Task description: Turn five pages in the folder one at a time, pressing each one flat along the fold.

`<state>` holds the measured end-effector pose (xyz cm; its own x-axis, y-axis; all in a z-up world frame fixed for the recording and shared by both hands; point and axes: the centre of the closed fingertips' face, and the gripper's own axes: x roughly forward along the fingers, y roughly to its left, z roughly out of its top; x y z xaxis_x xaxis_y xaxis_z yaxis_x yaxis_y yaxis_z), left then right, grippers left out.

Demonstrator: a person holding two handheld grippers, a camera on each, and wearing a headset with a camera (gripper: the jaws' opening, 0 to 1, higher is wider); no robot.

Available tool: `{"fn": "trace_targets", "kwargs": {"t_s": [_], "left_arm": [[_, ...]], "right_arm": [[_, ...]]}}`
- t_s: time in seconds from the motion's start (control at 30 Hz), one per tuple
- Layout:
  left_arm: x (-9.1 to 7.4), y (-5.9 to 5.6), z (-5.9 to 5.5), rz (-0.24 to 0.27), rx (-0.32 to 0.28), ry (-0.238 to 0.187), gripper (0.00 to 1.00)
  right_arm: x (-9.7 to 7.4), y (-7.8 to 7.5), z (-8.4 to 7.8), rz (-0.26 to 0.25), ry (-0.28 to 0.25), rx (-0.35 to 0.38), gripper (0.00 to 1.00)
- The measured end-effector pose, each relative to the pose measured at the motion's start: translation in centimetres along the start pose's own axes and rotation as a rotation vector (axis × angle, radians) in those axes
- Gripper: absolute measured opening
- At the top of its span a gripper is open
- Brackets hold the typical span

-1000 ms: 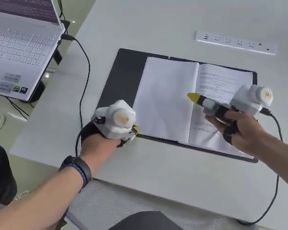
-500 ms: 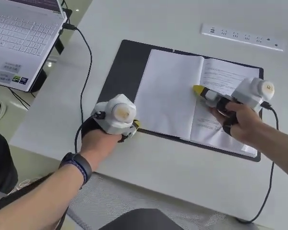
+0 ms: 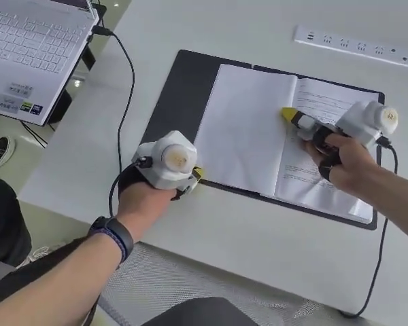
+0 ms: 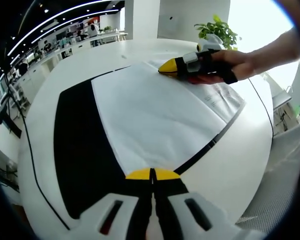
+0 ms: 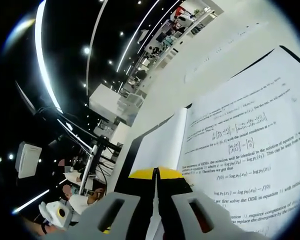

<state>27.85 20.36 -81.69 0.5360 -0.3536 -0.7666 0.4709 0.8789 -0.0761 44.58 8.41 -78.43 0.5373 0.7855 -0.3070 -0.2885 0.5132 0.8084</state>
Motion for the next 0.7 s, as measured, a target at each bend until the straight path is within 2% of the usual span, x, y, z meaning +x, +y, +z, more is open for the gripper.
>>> {"fn": "trace_targets", "kwargs": {"t_s": [0.1,0.27,0.4,0.7], "left_arm": [[0.1,0.1,0.0,0.001,-0.008,0.000,0.00],[0.2,0.2,0.0,-0.002,0.002,0.004,0.00],[0.2,0.2,0.0,-0.001,0.001,0.007,0.00],[0.4,0.2,0.2,0.000,-0.016,0.002,0.00]], "right_arm": [[0.5,-0.3,0.6,0.006,-0.009,0.019,0.00],[2.2,-2.9,2.7,-0.003,-0.051,0.026,0.00],[3.3,-4.4,4.1,-0.006,-0.099,0.071,0.00],[4.7,-5.3,6.8,-0.040,-0.220,0.120,0.00]]}}
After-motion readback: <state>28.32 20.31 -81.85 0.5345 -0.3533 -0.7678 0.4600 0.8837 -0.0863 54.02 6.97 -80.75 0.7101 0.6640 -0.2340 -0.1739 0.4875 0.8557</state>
